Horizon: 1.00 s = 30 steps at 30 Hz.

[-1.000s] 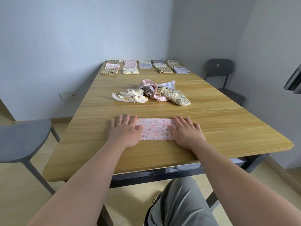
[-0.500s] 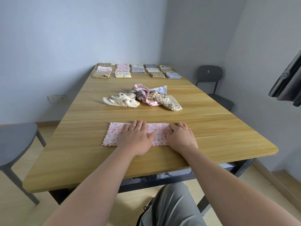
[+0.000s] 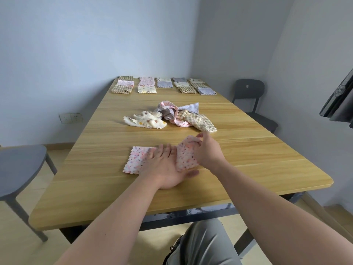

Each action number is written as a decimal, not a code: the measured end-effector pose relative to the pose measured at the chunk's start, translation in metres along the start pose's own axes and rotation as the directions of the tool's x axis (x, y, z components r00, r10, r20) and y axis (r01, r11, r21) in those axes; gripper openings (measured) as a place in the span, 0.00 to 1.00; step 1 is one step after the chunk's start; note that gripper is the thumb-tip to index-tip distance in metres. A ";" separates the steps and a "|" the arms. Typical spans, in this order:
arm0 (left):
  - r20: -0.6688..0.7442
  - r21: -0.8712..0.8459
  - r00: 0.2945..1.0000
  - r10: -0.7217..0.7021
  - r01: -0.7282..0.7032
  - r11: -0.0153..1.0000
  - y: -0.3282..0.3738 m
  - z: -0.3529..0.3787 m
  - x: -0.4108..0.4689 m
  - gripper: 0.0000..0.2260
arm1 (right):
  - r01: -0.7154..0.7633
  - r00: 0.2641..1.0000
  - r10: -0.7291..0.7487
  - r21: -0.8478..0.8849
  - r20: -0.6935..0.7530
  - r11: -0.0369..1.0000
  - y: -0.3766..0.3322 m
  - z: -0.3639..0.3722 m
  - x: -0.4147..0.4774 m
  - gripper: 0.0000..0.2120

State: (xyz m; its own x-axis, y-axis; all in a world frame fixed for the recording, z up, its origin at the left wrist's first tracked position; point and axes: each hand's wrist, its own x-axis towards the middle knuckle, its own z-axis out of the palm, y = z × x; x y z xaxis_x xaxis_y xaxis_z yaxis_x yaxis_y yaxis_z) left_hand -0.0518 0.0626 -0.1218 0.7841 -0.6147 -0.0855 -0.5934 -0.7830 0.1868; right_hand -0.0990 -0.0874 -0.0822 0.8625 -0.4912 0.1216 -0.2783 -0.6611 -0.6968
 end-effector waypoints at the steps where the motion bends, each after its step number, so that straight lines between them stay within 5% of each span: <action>1: 0.004 0.013 1.000 0.001 -0.001 1.000 -0.001 0.001 0.000 0.61 | 0.024 1.000 -0.024 0.009 -0.010 1.000 -0.001 0.001 -0.002 0.11; 7: 0.018 0.047 1.000 -0.020 0.019 0.999 0.001 0.003 0.000 0.58 | 0.158 0.987 -0.160 -0.061 -0.026 0.986 -0.011 -0.002 -0.009 0.22; 19: -0.070 0.112 0.997 -0.017 0.025 0.993 0.002 0.005 -0.002 0.56 | -0.019 1.000 0.017 -0.093 -0.023 0.995 0.010 -0.028 0.000 0.23; 30: 0.008 0.055 0.999 -0.037 0.037 0.998 0.003 0.002 -0.004 0.53 | 0.061 0.998 -0.050 -0.293 0.045 0.954 -0.033 -0.023 -0.002 0.24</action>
State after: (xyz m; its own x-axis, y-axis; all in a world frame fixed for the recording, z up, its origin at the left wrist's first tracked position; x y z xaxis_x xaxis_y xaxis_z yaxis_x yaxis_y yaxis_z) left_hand -0.0569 0.0625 -0.1227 0.8042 -0.5859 -0.1003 -0.5733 -0.8090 0.1295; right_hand -0.1015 -0.0771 -0.0431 0.8936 -0.4313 0.1242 -0.3366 -0.8270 -0.4504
